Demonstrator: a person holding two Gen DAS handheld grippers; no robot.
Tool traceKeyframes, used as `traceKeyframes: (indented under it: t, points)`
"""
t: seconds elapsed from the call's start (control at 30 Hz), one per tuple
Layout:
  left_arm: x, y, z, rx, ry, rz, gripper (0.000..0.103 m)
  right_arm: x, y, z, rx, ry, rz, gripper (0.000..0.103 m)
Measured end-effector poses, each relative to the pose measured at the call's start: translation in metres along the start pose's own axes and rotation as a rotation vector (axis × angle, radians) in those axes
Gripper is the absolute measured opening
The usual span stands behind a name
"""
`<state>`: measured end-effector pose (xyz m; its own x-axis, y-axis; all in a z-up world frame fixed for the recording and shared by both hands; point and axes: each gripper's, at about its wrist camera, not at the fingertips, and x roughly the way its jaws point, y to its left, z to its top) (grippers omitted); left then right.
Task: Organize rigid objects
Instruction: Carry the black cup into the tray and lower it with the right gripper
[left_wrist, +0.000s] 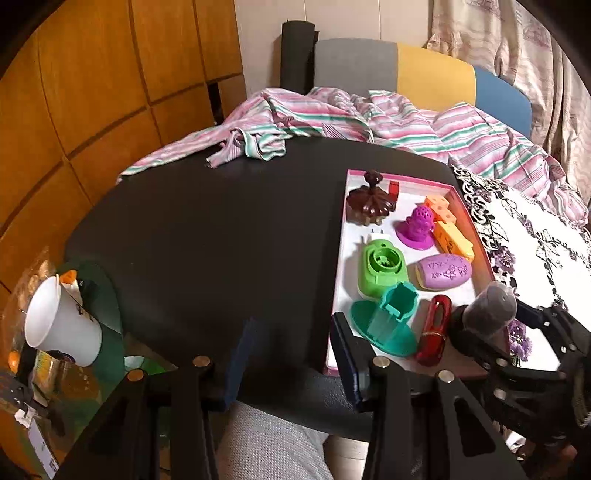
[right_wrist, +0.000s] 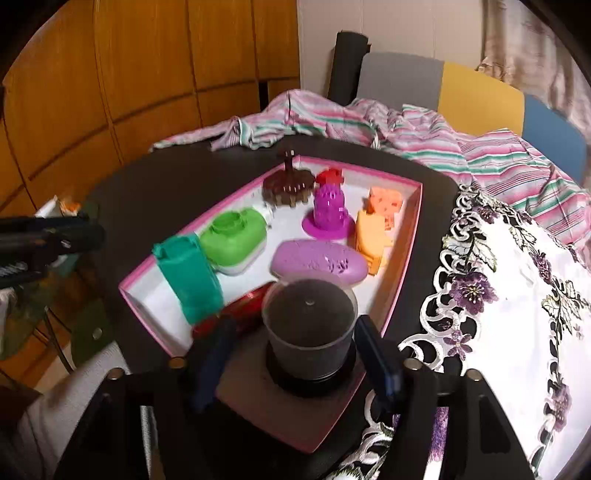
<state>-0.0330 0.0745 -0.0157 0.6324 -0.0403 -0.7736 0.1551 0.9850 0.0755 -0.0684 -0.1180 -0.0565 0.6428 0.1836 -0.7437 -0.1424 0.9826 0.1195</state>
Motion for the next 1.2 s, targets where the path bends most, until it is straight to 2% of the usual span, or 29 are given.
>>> traceKeyframes:
  t: [0.17,0.3,0.4,0.47,0.63,0.7,0.77,0.9,1.07,1.2]
  points:
    - [-0.004,0.001,0.002,-0.006,-0.017,0.016,0.043,-0.021,-0.010,0.001,0.091,-0.048,-0.015,0.075]
    - [-0.008,-0.001,0.004,-0.003,-0.039,0.040,0.043,-0.032,-0.018,0.001,0.163,-0.041,-0.041,0.076]
    - [-0.013,-0.004,0.006,0.016,-0.066,0.089,0.043,-0.042,-0.018,0.002,0.218,-0.055,0.017,0.076]
    - [-0.014,-0.006,0.009,0.024,-0.056,0.096,0.043,-0.047,-0.013,0.007,0.230,-0.063,0.016,0.076]
    - [-0.011,-0.009,0.017,0.026,0.004,0.050,0.044,-0.061,0.004,0.025,0.231,-0.070,-0.069,0.086]
    - [-0.013,-0.011,0.018,0.030,0.001,0.057,0.043,-0.069,0.010,0.033,0.242,-0.100,-0.132,0.097]
    - [-0.015,-0.011,0.019,0.030,-0.005,0.062,0.043,-0.075,0.012,0.038,0.260,-0.122,-0.157,0.102]
    - [-0.016,-0.010,0.022,0.019,0.005,0.049,0.043,-0.075,0.015,0.047,0.285,-0.108,-0.241,0.103]
    - [-0.017,-0.008,0.022,0.017,0.010,0.042,0.043,-0.068,0.012,0.044,0.334,-0.068,-0.247,0.103]
    - [-0.015,-0.008,0.022,0.014,0.023,0.027,0.043,-0.061,0.010,0.042,0.374,-0.026,-0.296,0.103]
